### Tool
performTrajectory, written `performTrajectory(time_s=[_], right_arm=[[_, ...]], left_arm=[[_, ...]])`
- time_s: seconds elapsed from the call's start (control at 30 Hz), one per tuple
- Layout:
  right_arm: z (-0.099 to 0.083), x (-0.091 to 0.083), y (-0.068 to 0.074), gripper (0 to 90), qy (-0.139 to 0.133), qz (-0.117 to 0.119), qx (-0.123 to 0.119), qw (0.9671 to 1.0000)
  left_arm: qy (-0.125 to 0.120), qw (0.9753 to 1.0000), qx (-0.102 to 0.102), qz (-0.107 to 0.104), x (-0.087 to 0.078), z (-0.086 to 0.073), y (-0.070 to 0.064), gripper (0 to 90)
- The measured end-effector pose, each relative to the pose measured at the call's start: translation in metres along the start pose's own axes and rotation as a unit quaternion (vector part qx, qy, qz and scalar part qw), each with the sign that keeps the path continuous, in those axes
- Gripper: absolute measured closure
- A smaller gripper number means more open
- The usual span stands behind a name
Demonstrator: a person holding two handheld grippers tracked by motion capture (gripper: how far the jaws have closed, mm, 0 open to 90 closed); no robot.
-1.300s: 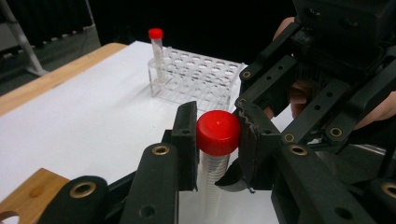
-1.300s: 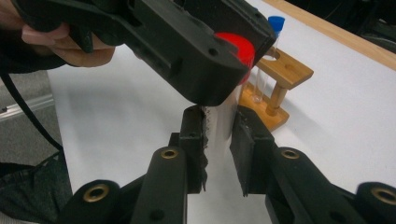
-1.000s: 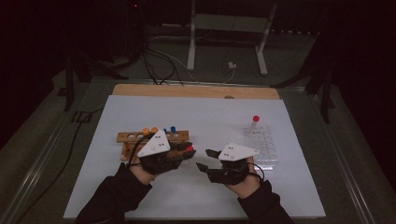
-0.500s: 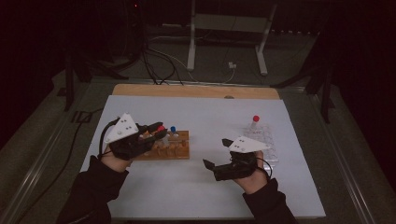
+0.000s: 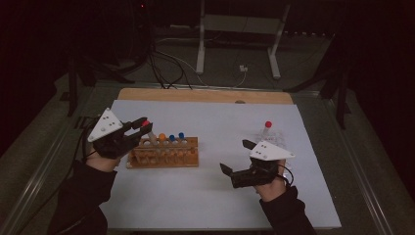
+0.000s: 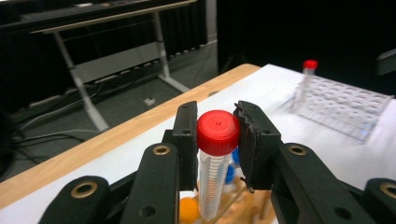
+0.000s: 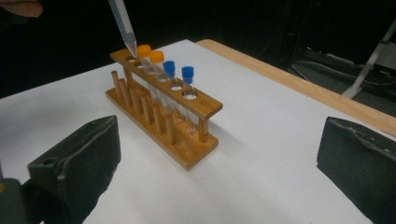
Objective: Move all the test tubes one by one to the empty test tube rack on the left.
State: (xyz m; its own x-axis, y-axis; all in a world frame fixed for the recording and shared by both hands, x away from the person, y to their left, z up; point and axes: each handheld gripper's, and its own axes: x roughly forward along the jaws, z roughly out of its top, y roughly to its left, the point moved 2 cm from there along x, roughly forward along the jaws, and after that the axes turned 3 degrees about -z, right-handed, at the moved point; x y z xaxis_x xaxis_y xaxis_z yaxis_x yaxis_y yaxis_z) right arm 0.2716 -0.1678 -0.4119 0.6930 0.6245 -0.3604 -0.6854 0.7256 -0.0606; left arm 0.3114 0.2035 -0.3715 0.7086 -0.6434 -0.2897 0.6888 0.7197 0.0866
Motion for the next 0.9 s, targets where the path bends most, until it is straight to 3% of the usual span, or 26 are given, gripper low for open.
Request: performTrajectory(time_s=[0.2, 0.47, 0.9], right_arm=[[0.001, -0.001, -0.002, 0.0, -0.003, -0.008, -0.008, 0.9999], [0.001, -0.002, -0.004, 0.0, -0.005, -0.015, -0.009, 0.9998], [0.002, -0.004, -0.005, 0.0, -0.024, -0.018, -0.028, 0.9992]], left_arm=[[0.009, 0.9996, -0.015, 0.022, 0.002, -0.010, 0.015, 71.7], [0.026, 0.9987, -0.028, 0.034, 0.011, -0.024, 0.024, 71.7], [0.064, 0.9966, -0.045, 0.025, 0.032, -0.050, 0.028, 71.7]])
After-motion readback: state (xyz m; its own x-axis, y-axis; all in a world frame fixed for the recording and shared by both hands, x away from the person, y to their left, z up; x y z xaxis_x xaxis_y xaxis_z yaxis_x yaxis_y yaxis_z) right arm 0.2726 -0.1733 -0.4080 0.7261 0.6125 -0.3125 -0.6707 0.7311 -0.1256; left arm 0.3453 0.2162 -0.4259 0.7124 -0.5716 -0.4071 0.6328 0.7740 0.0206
